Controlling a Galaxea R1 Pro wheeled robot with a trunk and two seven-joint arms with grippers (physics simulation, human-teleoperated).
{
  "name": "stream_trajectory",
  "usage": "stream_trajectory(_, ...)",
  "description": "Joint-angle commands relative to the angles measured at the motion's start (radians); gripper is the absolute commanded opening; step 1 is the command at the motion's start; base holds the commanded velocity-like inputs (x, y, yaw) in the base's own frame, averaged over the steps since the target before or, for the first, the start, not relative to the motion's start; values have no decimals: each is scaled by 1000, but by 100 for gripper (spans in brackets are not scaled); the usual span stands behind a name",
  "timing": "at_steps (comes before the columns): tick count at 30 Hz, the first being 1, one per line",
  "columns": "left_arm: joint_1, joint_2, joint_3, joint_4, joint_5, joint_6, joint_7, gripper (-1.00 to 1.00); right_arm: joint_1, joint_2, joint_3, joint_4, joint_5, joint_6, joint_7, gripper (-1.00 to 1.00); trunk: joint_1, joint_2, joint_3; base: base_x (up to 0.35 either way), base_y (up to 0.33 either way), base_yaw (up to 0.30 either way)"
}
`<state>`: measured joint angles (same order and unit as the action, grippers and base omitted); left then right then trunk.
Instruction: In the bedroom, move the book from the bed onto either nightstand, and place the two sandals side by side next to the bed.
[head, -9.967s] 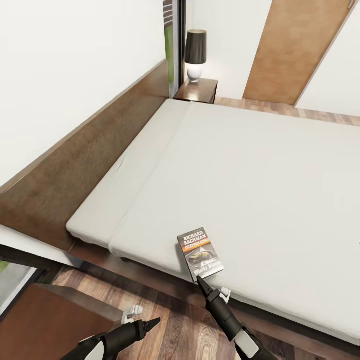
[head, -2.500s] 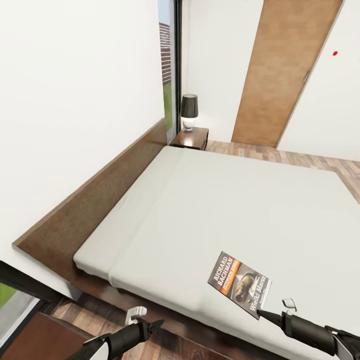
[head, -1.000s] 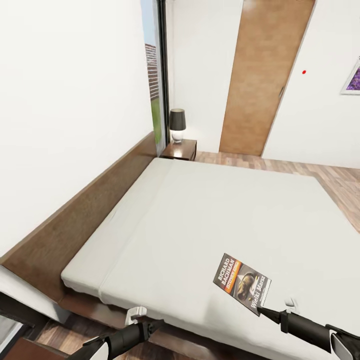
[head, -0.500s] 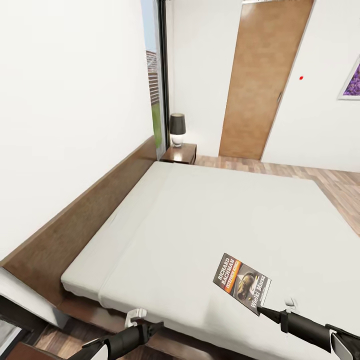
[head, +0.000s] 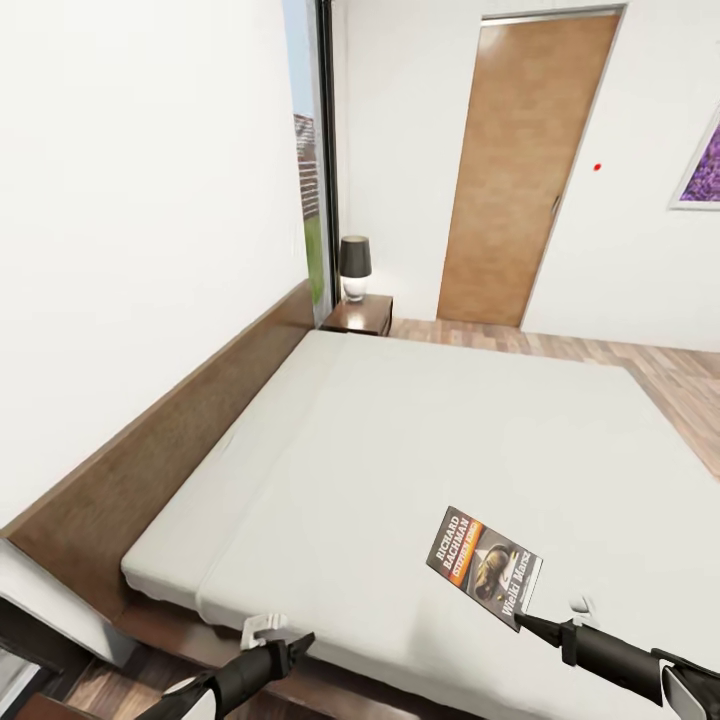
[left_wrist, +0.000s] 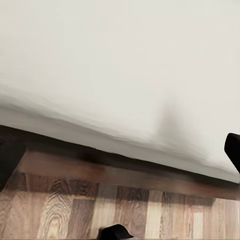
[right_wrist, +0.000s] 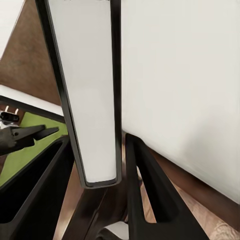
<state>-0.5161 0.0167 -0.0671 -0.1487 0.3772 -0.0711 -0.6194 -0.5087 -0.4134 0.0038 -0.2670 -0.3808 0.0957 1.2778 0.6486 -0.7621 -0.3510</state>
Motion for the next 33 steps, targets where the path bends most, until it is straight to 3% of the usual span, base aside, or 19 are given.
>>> stream_trajectory(1, -1, -1, -8, 1, 5, -9, 10, 100, -1, 0, 1, 0, -4, 10, 4, -100, 0, -1, 0, 0, 0, 0)
stream_trajectory(28, -1, -9, -9, 22, 2, -34, 39, 100, -1, 0, 1, -1, -4, 10, 2, -100, 0, -1, 44, 0, 0, 0)
stream_trajectory(31, -1, -10, -14, 23, -1, -34, 67, 100, -1, 0, 0, -1, -4, 10, 2, -100, 0, -1, 49, 0, 0, 0)
stream_trajectory(33, -1, -19, -27, 28, -22, -34, 103, 100, -1, 0, 0, -1, -4, 10, 2, -100, 0, -1, 53, 0, 0, 0)
